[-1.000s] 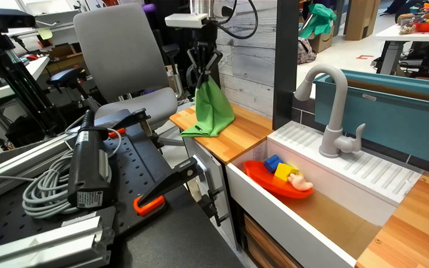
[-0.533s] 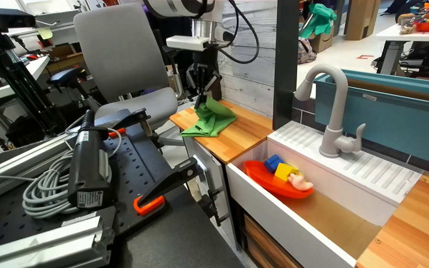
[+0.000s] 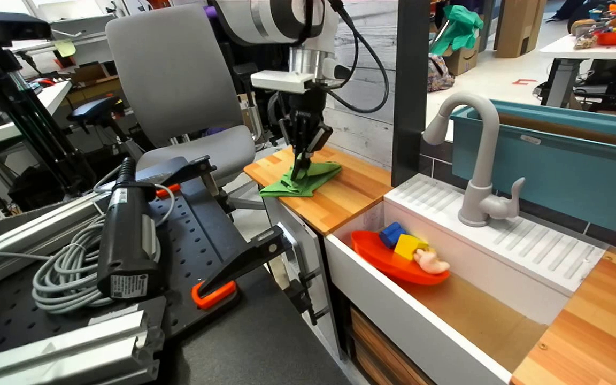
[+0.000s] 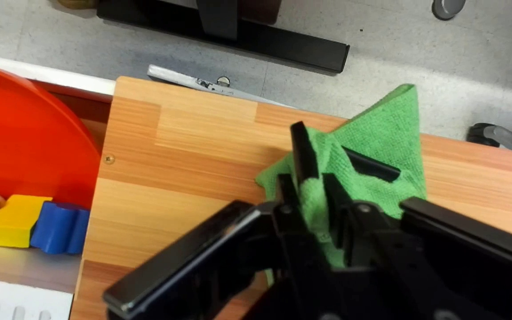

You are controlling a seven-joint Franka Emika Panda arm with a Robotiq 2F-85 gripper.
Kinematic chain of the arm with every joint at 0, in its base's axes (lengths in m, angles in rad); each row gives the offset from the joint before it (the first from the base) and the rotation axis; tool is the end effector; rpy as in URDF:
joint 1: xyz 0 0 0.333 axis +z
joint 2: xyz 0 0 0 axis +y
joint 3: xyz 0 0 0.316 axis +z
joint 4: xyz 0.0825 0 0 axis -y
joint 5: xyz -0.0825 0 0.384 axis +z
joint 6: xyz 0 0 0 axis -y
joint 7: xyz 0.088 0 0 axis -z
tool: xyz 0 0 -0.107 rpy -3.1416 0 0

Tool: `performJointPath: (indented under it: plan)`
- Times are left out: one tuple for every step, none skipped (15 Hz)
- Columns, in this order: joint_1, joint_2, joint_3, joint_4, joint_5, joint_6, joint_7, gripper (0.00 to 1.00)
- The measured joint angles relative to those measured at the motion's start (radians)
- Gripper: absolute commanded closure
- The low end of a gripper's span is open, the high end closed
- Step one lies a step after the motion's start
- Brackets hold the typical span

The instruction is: Fold the green cloth

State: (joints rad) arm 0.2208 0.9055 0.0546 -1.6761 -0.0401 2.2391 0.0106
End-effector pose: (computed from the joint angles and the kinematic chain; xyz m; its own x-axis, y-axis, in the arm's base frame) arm 0.5978 0.1668 0.0520 0.9045 0.2649 -0.3343 0.2749 -0.9613 -0.0181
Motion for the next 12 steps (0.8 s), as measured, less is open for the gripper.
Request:
performJointPath:
  plan:
    - [-0.001,0.004,-0.002,0.000,-0.002,0.000,0.000,0.40]
    - [-0.002,0.007,-0.002,0.000,-0.007,0.000,0.000,0.34]
    - [-0.002,0.008,-0.002,0.000,-0.011,0.000,0.001,0.25]
    - [-0.002,0.008,-0.002,-0.002,-0.014,0.000,0.001,0.19]
    - [-0.002,0.008,-0.002,-0.004,-0.014,0.000,0.001,0.12]
    - [-0.001,0.008,-0.002,-0.008,-0.015,0.001,0.001,0.04]
    - [0.000,0.005,-0.001,-0.014,-0.015,0.005,0.002,0.01]
    - [0.002,-0.002,0.000,-0.028,-0.015,0.022,0.004,0.00]
    - [0.005,-0.016,0.003,-0.050,-0.015,0.042,0.008,0.00]
    - [0.007,-0.040,0.007,-0.083,-0.015,0.069,0.014,0.00]
    - [0.009,-0.072,0.011,-0.125,-0.015,0.103,0.025,0.00]
    - [0.011,-0.113,0.016,-0.173,-0.014,0.138,0.039,0.00]
